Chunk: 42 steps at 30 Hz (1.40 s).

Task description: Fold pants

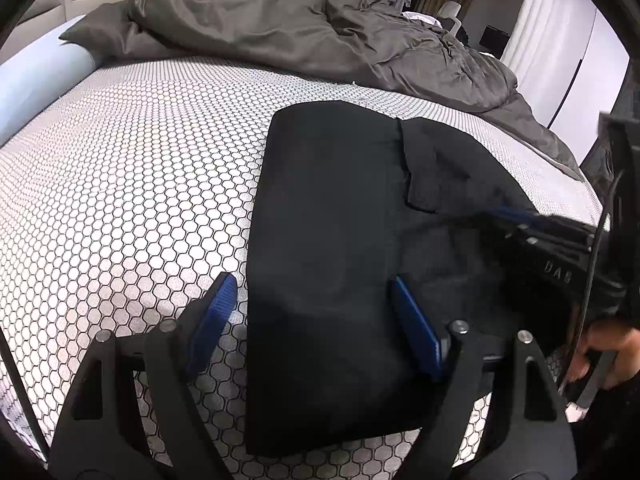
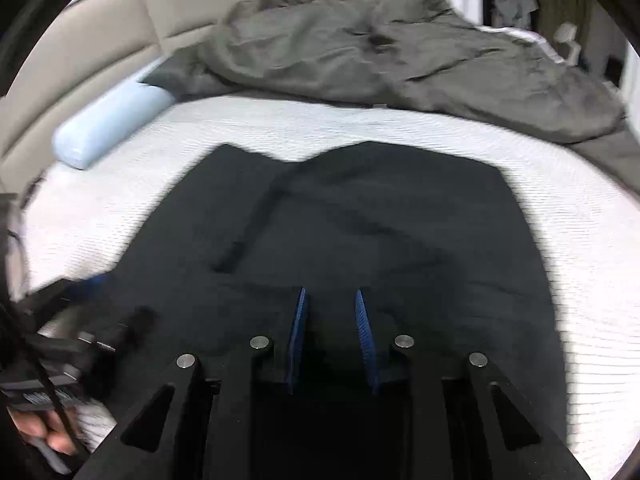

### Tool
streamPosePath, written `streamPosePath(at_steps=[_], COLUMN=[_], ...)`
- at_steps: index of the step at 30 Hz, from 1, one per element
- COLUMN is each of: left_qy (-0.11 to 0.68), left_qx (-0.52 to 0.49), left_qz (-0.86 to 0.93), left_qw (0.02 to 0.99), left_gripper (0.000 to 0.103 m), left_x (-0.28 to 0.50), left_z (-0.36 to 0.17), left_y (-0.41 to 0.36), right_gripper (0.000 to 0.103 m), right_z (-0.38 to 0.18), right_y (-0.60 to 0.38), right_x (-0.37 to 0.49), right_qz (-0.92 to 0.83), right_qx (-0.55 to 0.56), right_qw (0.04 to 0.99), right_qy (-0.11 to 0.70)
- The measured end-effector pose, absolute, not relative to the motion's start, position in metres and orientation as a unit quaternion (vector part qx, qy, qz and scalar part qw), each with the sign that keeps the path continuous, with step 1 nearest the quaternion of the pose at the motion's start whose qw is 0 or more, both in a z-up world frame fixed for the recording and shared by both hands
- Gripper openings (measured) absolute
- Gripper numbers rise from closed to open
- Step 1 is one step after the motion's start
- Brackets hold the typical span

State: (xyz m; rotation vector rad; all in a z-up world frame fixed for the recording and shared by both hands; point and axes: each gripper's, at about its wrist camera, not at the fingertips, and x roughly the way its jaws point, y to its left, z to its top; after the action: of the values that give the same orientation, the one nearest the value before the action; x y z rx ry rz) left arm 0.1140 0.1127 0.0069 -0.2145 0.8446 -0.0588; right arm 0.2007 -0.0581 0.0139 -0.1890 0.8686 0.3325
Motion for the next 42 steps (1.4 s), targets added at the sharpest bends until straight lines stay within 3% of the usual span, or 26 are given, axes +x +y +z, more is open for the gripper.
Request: streamPosePath(at_steps=[3,4,8,11,12,15,17,23,32,37,42], left_qy=[0.41,0.406,0.334,0.35,0.372,0.421,0.437,0.422,0.415,0.414,0.41], left_qx=[-0.096,-0.093,-0.075,-0.036,-0.041,-0.06,-0.044,-0.032,-0.035,-0.066,0.023], left_qz=[-0.023,-0.018,-0.021,-0.041,-0.051,-0.074,-0.057,-0.034,0.018,-0.023,-0.079], left_qw=[0.907,0.909,0.94,0.935,0.926,0.902,0.896,0.905,0.909,0.908,0.908], left_gripper=[0.078,0.073,0.071,0.069,0.066,0.042,0.038,0.045,0.046,0.046,0.05], left_x=[0.113,0.116,0.122,0.162,0.182,0.216,0.226,0.22,0.215,0.174,0.147], left_z=[0.011,0.016,0.06,0.067,0.063,0.043,0.03,0.025,0.025,0.035,0.032], left_y=[0.11,0.108,0.099,0.084,0.081,0.077,0.072,0.084,0.108,0.097,0.044], right_gripper=[0.021,0.022,0.03,0.03,0.03,0.03,0.03,0.03,0.03,0.032,0.032], right_z=[0.012,0.012,0.017,0.018,0.017,0.014,0.014,0.012,0.03,0.027,0.02], right_y=[-0.085,-0.088,-0.082,-0.08,-0.081,-0.08,-0.079,-0.08,-0.084,-0.104,-0.103], right_x=[0.206,0.206,0.196,0.198,0.199,0.199,0.2,0.2,0.186,0.184,0.185], right_qz=[0.172,0.175,0.192,0.196,0.196,0.197,0.198,0.204,0.198,0.179,0.182], right_qx=[-0.059,-0.055,-0.075,-0.069,-0.065,-0.065,-0.066,-0.072,-0.078,-0.071,-0.099], right_qw=[0.886,0.886,0.89,0.887,0.887,0.885,0.884,0.882,0.896,0.897,0.893], right_qy=[0.427,0.426,0.408,0.412,0.414,0.416,0.417,0.418,0.389,0.399,0.4])
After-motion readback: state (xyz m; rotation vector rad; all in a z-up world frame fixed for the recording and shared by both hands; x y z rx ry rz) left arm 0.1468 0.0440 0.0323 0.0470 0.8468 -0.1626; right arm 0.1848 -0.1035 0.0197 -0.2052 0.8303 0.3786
